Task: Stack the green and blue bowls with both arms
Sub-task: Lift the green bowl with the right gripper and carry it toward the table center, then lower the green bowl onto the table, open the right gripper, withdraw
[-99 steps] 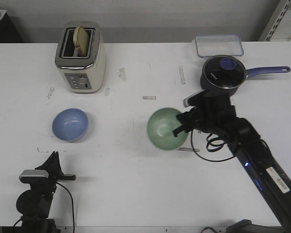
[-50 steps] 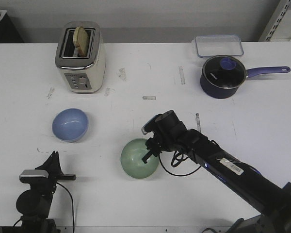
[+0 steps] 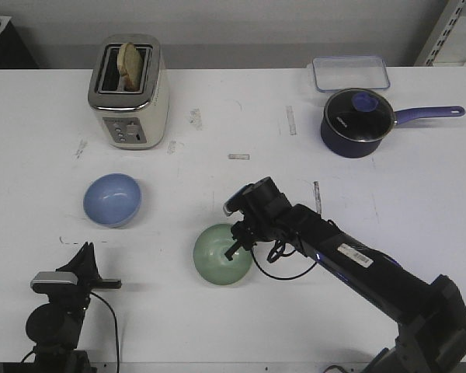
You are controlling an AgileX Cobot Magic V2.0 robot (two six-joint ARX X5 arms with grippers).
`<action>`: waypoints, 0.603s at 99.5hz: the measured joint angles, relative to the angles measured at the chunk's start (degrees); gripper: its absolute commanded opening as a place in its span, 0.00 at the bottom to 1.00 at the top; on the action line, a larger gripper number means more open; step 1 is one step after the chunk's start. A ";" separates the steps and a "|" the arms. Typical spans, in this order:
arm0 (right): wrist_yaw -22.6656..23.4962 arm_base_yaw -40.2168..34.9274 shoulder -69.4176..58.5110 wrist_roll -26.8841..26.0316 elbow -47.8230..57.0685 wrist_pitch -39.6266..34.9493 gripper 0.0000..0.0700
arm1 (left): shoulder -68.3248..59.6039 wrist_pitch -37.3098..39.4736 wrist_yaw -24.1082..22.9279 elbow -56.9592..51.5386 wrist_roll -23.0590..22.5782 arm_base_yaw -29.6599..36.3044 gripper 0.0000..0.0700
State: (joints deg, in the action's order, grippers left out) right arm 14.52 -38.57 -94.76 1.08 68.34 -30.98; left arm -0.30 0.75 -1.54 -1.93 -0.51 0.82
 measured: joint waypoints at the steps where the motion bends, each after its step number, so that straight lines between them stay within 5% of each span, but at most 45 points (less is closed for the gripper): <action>1: 0.02 0.00 0.00 0.00 0.00 -0.02 0.08 | 0.00 0.00 0.00 0.00 0.00 0.00 0.00; 18: 0.46 0.00 0.00 0.15 0.00 -0.09 0.67 | 0.00 0.00 0.00 0.00 0.00 0.00 0.00; 28: 0.46 0.02 0.00 0.15 0.00 -0.09 0.87 | 0.00 0.00 0.00 0.00 0.00 0.00 0.00; 50: 0.44 1.44 1.18 0.15 0.96 -1.57 0.87 | 0.00 0.00 0.00 0.00 0.00 0.00 0.00; 60: 0.44 2.93 4.66 0.15 2.16 -1.27 0.62 | 0.00 0.00 0.00 0.00 0.00 0.00 0.00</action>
State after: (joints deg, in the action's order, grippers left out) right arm 14.96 -35.64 -90.11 1.23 70.50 -32.25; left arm -0.30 0.75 -1.54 -1.93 -0.51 0.82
